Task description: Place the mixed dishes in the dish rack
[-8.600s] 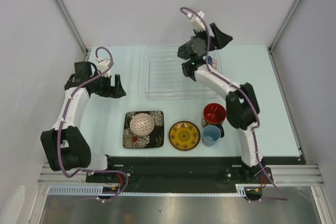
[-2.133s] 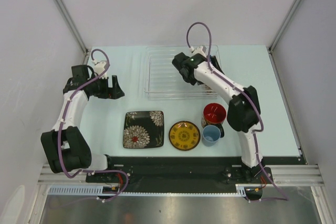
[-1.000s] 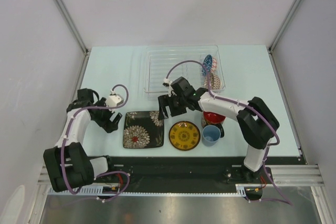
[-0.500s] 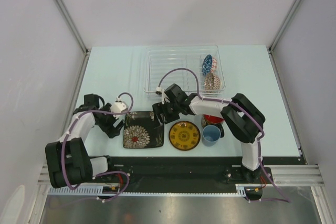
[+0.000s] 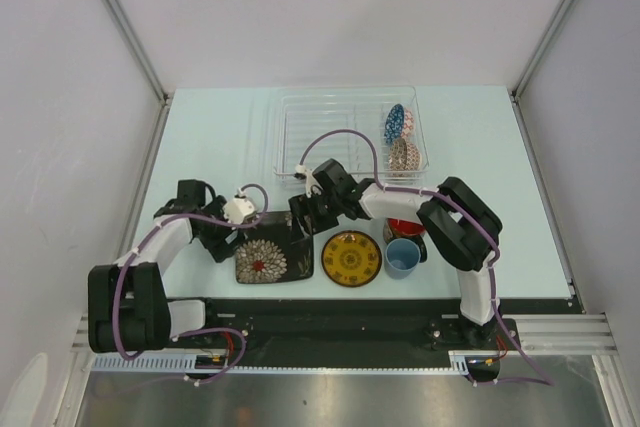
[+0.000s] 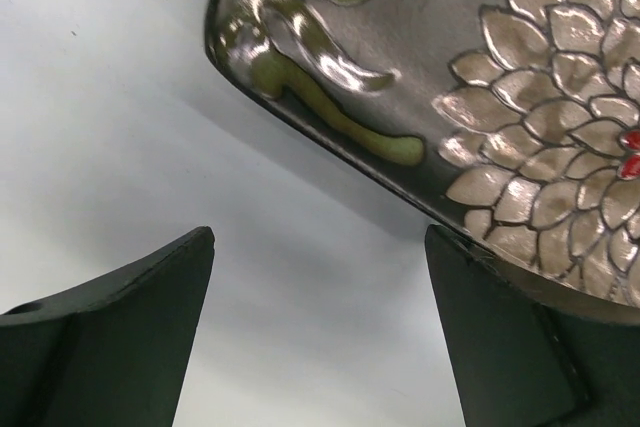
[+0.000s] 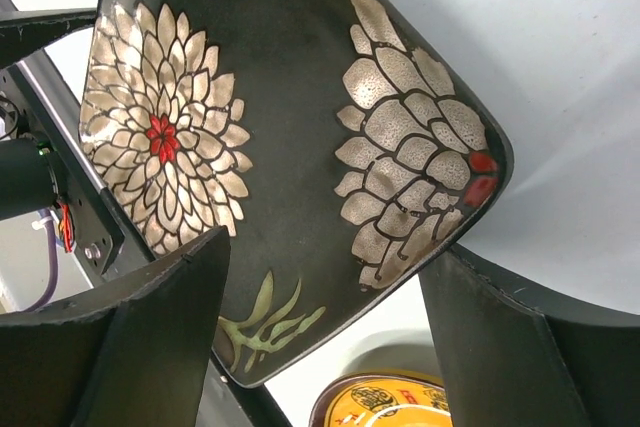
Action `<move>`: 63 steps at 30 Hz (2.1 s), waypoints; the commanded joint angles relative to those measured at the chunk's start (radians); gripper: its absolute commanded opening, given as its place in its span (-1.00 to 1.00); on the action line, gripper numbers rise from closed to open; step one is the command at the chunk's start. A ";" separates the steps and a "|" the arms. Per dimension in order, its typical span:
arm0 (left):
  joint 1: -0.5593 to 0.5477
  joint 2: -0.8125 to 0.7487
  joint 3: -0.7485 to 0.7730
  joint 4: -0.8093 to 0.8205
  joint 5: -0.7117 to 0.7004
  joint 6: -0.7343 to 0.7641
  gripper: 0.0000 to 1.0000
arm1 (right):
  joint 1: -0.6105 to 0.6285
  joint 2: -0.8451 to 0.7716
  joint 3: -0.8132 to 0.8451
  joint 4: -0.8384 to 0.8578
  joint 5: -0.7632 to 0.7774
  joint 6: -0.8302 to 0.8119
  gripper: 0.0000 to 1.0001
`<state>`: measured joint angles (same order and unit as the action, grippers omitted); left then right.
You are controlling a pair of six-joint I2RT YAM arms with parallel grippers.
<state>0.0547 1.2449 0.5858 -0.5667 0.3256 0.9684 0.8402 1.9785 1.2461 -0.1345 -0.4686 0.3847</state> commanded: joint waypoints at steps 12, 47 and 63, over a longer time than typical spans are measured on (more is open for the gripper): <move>-0.141 0.067 -0.032 0.134 0.036 -0.088 0.84 | 0.007 0.010 0.174 -0.099 -0.021 -0.036 0.54; -0.196 -0.024 -0.023 0.080 0.050 -0.137 0.84 | 0.088 0.160 0.601 -0.447 -0.073 -0.156 -0.52; -0.197 -0.021 0.009 0.108 0.053 -0.200 0.82 | 0.089 0.220 0.711 -0.577 -0.044 -0.204 -1.00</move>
<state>-0.1177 1.2053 0.5610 -0.5579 0.2752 0.8349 0.8719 2.1960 1.9259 -0.6136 -0.4019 0.1921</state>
